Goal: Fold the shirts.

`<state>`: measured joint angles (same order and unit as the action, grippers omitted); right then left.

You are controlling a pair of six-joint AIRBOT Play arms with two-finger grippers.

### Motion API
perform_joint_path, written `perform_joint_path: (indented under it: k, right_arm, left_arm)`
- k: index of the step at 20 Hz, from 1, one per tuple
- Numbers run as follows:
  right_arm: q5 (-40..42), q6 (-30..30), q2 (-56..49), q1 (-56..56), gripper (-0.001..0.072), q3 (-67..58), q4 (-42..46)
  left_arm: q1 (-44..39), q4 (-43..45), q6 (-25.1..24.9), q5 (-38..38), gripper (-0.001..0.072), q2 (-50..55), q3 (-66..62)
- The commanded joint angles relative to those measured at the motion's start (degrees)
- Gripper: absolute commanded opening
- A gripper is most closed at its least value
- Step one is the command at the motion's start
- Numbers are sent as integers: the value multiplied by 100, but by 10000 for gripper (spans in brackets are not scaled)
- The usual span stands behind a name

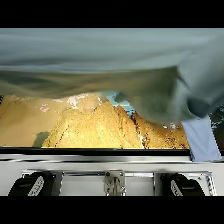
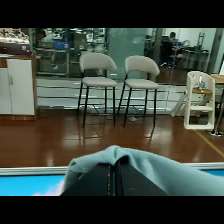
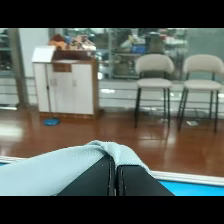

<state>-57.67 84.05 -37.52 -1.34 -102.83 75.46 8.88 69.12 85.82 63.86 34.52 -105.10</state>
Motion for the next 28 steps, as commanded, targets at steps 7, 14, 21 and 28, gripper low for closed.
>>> perform_joint_path:
  k: [7, 14, 21, 28]
  right_arm:
    - [-3414, 437, -1069, 2, 60, 68, 1143]
    - [-887, 817, -3425, 9, 60, 2249, 284]
    - [2406, 800, -5342, 9, 60, 2243, -1322]
    - [2142, 778, -5818, -2, 572, 2225, -1685]
  left_arm:
    - [2, 660, 103, 2079, 44, -50, 1652]
    - [2, 678, 391, 267, 44, 1532, 4931]
    - [0, 2, 382, -1198, 45, 4404, 3836]
    - [136, -1088, 706, -702, 473, 5501, 3567]
